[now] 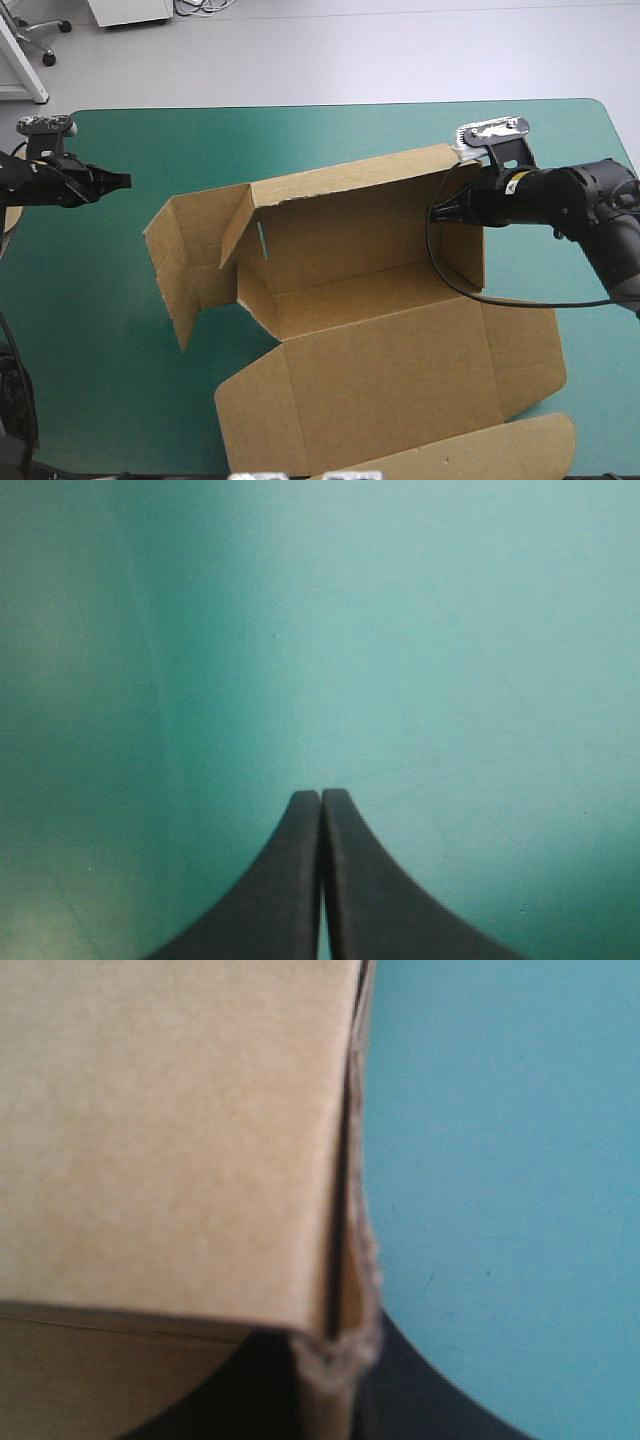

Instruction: Fold the box

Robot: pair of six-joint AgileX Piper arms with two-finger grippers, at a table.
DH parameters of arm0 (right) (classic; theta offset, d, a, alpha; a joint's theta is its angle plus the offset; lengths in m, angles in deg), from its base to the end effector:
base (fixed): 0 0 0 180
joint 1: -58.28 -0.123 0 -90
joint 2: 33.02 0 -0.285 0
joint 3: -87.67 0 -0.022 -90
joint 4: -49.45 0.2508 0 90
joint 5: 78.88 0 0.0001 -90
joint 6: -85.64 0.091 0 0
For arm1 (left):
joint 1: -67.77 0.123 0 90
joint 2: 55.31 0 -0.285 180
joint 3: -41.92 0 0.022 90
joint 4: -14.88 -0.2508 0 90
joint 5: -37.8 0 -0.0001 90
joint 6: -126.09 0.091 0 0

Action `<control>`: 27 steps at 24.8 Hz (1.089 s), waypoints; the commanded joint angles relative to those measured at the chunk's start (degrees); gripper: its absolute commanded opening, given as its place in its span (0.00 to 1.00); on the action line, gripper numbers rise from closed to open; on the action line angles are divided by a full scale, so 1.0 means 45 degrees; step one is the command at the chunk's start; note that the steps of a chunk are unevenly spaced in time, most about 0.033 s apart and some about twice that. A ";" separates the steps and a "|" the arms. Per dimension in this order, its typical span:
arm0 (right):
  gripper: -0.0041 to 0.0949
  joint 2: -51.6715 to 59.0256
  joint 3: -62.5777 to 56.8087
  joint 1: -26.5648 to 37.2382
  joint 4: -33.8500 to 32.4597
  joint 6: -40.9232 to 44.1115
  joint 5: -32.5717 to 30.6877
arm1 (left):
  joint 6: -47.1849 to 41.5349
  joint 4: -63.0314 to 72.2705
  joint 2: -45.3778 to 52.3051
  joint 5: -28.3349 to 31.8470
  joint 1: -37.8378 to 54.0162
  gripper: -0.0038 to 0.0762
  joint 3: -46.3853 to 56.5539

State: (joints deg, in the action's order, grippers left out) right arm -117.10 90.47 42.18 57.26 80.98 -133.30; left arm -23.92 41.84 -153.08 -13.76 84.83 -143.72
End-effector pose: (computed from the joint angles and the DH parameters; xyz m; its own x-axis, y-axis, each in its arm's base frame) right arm 0.2648 0.0869 0.4017 -0.6841 -0.1992 -0.7017 -0.3513 0.9331 0.0776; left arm 0.3384 0.0700 0.3524 -0.7323 -0.0140 -0.6809 0.1021 0.9862 -0.1302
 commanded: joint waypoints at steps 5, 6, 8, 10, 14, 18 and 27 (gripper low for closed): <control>0.03 -0.1954 0.1919 0.0055 0.0366 0.0210 -0.1680 | -0.0085 0.0870 0.0366 0.0306 0.0047 0.04 -0.0410; 0.03 -0.2229 0.1997 0.0055 0.0343 0.0210 -0.1761 | -0.0085 0.0842 0.0366 0.0306 0.0047 0.04 -0.0410; 0.03 -0.2943 0.2109 0.0055 0.0343 0.0210 -0.1895 | -0.0085 0.0866 0.0366 0.0306 0.0047 0.04 -0.0410; 0.03 -0.3633 0.2156 0.0055 0.0521 0.0185 -0.2119 | -0.0085 0.0866 0.0366 0.0306 0.0047 0.04 -0.0410; 0.03 -0.4556 0.2156 0.0055 0.0735 0.0053 -0.2281 | -0.0085 0.0866 0.0366 0.0306 0.0047 0.04 -0.0410; 0.03 -0.4859 0.2156 0.0055 0.0754 -0.0174 -0.1538 | -0.0085 0.0866 0.0366 0.0279 0.0047 0.04 -0.0410; 0.04 -0.5018 0.2156 0.0055 0.0897 -0.1220 0.0228 | -0.0085 0.0866 0.0366 0.0279 0.0047 0.04 -0.0410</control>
State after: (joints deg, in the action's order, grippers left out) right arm -141.81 98.96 42.35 59.11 78.15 -135.50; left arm -24.05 43.49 -153.80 -14.27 84.83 -143.72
